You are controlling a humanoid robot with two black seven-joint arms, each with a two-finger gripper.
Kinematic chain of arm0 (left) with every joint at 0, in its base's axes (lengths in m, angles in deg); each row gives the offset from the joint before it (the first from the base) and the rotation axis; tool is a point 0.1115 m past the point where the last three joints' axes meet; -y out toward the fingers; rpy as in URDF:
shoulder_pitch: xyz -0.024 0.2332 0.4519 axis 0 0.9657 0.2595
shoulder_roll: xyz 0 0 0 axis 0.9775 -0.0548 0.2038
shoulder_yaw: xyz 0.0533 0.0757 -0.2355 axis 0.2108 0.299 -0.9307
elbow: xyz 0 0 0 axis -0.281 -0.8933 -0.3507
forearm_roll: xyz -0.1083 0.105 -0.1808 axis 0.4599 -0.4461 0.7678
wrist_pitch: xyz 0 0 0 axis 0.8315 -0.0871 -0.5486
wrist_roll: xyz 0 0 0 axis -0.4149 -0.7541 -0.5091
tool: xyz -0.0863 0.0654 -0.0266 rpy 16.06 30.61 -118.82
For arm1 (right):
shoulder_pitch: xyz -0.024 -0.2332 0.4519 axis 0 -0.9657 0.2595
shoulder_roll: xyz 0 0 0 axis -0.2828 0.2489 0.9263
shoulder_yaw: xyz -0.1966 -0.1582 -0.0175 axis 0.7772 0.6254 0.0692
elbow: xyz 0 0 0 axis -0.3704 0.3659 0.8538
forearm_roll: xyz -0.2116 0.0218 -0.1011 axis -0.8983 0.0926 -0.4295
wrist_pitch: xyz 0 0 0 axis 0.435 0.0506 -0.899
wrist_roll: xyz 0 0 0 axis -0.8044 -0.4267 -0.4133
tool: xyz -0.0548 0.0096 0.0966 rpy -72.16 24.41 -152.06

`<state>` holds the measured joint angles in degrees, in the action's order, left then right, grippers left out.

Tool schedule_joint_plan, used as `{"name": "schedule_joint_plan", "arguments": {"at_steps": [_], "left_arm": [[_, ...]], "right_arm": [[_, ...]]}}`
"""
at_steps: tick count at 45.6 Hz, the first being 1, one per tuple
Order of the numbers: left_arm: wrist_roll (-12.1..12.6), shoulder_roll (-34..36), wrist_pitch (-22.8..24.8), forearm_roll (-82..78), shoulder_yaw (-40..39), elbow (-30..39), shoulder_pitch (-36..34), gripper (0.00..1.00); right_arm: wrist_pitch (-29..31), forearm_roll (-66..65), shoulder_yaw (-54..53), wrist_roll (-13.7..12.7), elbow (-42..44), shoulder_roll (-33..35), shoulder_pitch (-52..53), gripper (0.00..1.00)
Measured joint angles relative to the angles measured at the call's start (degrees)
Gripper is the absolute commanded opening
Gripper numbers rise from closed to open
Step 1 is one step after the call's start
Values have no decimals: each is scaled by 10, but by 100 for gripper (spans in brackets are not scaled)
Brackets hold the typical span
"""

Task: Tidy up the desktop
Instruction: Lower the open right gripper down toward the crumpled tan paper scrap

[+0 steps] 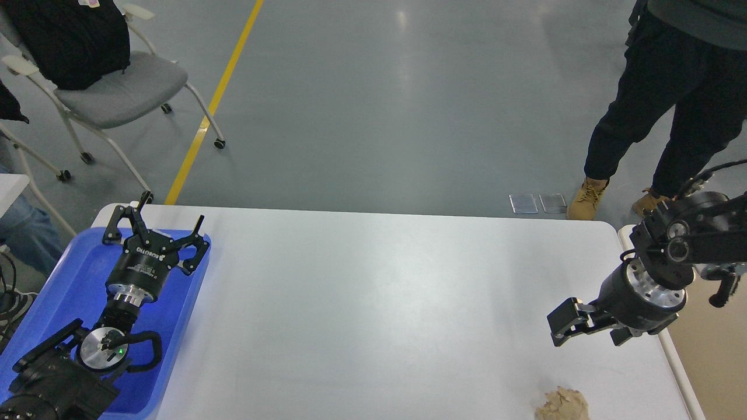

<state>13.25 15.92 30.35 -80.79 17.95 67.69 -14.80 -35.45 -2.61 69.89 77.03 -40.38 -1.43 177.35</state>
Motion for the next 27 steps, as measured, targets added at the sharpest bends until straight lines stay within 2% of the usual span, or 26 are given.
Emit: {"name": "schedule_joint_plan", "arguments": {"at_steps": [15, 27], "left_arm": [[1, 0, 0, 0, 0, 0, 0, 99], [1, 0, 0, 0, 0, 0, 0, 99]], "right_arm": [[-44, -38, -13, 0, -9, 49, -76, 100], [-75, -39, -43, 0, -12, 48, -126, 100]]}}
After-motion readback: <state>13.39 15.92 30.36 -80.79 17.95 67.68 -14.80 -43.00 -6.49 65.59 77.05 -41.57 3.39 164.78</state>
